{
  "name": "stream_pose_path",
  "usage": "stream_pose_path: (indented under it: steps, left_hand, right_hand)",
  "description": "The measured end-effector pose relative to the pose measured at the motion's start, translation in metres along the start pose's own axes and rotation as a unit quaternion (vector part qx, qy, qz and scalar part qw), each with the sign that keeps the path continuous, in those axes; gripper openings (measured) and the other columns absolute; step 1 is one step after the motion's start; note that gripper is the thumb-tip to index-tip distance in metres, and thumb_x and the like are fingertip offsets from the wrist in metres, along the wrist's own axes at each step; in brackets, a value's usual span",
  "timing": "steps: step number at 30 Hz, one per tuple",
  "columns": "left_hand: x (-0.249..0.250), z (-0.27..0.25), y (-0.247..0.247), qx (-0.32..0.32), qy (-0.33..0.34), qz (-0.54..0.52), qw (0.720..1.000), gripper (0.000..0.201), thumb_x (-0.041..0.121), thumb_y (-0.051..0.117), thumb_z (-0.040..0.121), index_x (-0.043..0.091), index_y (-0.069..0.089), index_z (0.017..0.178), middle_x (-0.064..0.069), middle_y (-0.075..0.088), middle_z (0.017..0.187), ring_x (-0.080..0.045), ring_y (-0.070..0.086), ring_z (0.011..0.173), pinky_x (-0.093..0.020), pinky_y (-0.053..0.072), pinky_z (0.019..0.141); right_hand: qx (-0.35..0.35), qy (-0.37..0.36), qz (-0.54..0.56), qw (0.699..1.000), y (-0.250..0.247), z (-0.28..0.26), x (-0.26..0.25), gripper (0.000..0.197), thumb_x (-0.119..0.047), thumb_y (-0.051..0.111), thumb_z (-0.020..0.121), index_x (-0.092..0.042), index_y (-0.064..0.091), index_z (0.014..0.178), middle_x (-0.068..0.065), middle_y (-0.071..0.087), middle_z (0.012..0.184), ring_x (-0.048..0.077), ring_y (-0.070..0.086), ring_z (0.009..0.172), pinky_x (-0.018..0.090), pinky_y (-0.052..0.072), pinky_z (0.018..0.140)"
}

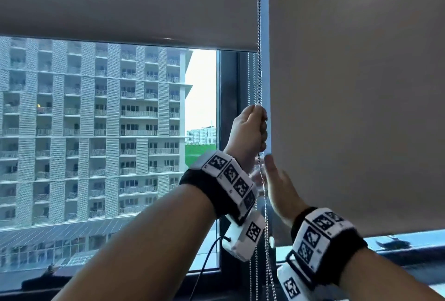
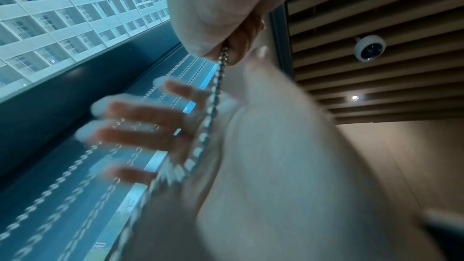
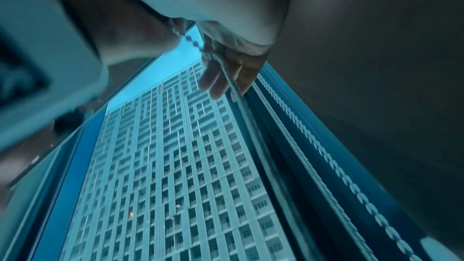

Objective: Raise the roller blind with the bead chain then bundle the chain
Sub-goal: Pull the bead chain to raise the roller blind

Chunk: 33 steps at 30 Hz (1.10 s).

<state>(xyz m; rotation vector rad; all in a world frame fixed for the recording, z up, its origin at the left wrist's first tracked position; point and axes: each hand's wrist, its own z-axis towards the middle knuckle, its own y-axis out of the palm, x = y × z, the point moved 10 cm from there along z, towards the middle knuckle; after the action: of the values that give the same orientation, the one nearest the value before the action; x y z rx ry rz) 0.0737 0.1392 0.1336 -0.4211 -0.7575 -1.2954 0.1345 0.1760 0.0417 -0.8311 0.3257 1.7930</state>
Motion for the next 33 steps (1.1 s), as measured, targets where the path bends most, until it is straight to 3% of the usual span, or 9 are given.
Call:
stream_pose_path:
  steps: [3, 7, 11, 15, 21, 26, 28, 31, 33]
  left_hand:
    - [-0.021, -0.011, -0.007, 0.001, -0.024, -0.008, 1.0, 0.028, 0.023, 0.039, 0.099, 0.015, 0.047, 0.073, -0.002, 0.033, 0.059, -0.008, 0.029, 0.04, -0.016, 0.024, 0.038]
    - [-0.045, -0.03, -0.011, -0.025, -0.029, 0.029, 0.999, 0.024, 0.027, 0.041, 0.1, 0.007, 0.052, 0.093, 0.001, 0.038, 0.056, -0.007, 0.032, 0.04, -0.018, 0.024, 0.038]
    - [-0.079, -0.06, -0.014, -0.06, -0.058, 0.066, 0.994, 0.022, 0.025, 0.044, 0.097, 0.018, 0.046, 0.077, 0.005, 0.036, 0.054, -0.011, 0.031, 0.044, -0.023, 0.022, 0.041]
    - [-0.114, -0.08, -0.017, -0.084, -0.094, 0.061, 0.99, 0.04, 0.048, 0.05, 0.083, 0.009, 0.05, 0.083, -0.01, 0.048, 0.083, -0.027, 0.04, 0.074, -0.035, 0.03, 0.056]
    - [-0.12, -0.086, -0.02, -0.14, -0.165, 0.07, 0.974, 0.047, 0.047, 0.026, 0.1, 0.014, 0.056, 0.085, -0.001, 0.052, 0.065, -0.014, 0.047, 0.056, -0.025, 0.036, 0.052]
    - [-0.079, -0.047, -0.014, -0.128, -0.145, 0.045, 0.98, 0.079, 0.061, 0.016, 0.094, -0.003, 0.055, 0.121, -0.021, 0.061, 0.106, -0.029, 0.059, 0.101, -0.048, 0.045, 0.099]
    - [-0.05, -0.025, -0.005, -0.116, -0.103, 0.033, 0.987, 0.063, 0.055, 0.025, 0.097, 0.004, 0.06, 0.112, -0.02, 0.063, 0.103, -0.029, 0.062, 0.097, -0.044, 0.048, 0.094]
    - [-0.006, 0.005, 0.008, -0.091, -0.045, 0.029, 0.994, 0.038, 0.036, 0.033, 0.102, 0.006, 0.054, 0.114, -0.009, 0.065, 0.088, -0.016, 0.066, 0.073, -0.028, 0.052, 0.069]
    - [0.015, 0.019, 0.011, -0.059, -0.037, 0.0, 0.998, 0.035, 0.031, 0.039, 0.101, 0.003, 0.049, 0.119, -0.004, 0.057, 0.078, -0.012, 0.06, 0.059, -0.025, 0.05, 0.057]
  right_hand:
    - [0.02, -0.028, 0.044, 0.998, -0.008, 0.025, -0.033, 0.047, -0.06, 0.027, 0.093, -0.024, 0.057, 0.101, -0.004, 0.065, 0.091, 0.006, 0.061, 0.08, 0.027, 0.05, 0.073]
    - [0.031, -0.067, 0.015, 0.997, -0.01, 0.049, -0.075, 0.034, -0.042, 0.034, 0.099, -0.016, 0.047, 0.117, 0.009, 0.063, 0.103, 0.019, 0.062, 0.09, 0.035, 0.051, 0.082]
    - [0.002, -0.053, 0.056, 0.997, -0.006, 0.065, -0.094, 0.027, -0.036, 0.036, 0.101, -0.015, 0.044, 0.116, 0.006, 0.06, 0.088, 0.013, 0.058, 0.067, 0.034, 0.054, 0.064]
    - [0.024, -0.04, 0.058, 0.997, -0.004, 0.062, -0.081, 0.034, -0.038, 0.031, 0.102, -0.014, 0.045, 0.084, -0.003, 0.037, 0.057, 0.006, 0.031, 0.04, 0.02, 0.029, 0.039]
    - [0.035, -0.079, -0.008, 0.996, -0.007, 0.045, -0.069, 0.045, -0.029, 0.027, 0.104, -0.013, 0.035, 0.062, -0.005, 0.032, 0.044, 0.005, 0.024, 0.034, 0.018, 0.025, 0.036]
    - [0.019, -0.047, -0.001, 0.999, 0.0, 0.032, -0.043, 0.042, -0.031, 0.032, 0.102, -0.018, 0.045, 0.065, -0.008, 0.042, 0.052, 0.004, 0.041, 0.044, 0.026, 0.04, 0.054]
    - [0.004, -0.041, 0.036, 0.998, 0.008, 0.026, -0.027, 0.037, -0.031, 0.034, 0.102, -0.015, 0.056, 0.078, -0.008, 0.058, 0.065, 0.001, 0.056, 0.06, 0.026, 0.047, 0.062]
    - [0.019, -0.052, -0.012, 0.998, 0.009, 0.013, -0.006, 0.04, -0.035, 0.035, 0.101, -0.013, 0.044, 0.069, -0.003, 0.042, 0.055, 0.003, 0.037, 0.045, 0.029, 0.032, 0.051]
    - [0.021, -0.055, -0.056, 0.997, 0.01, 0.003, 0.008, 0.048, -0.047, 0.033, 0.096, -0.011, 0.041, 0.067, 0.013, 0.043, 0.055, 0.017, 0.042, 0.047, 0.037, 0.039, 0.053]
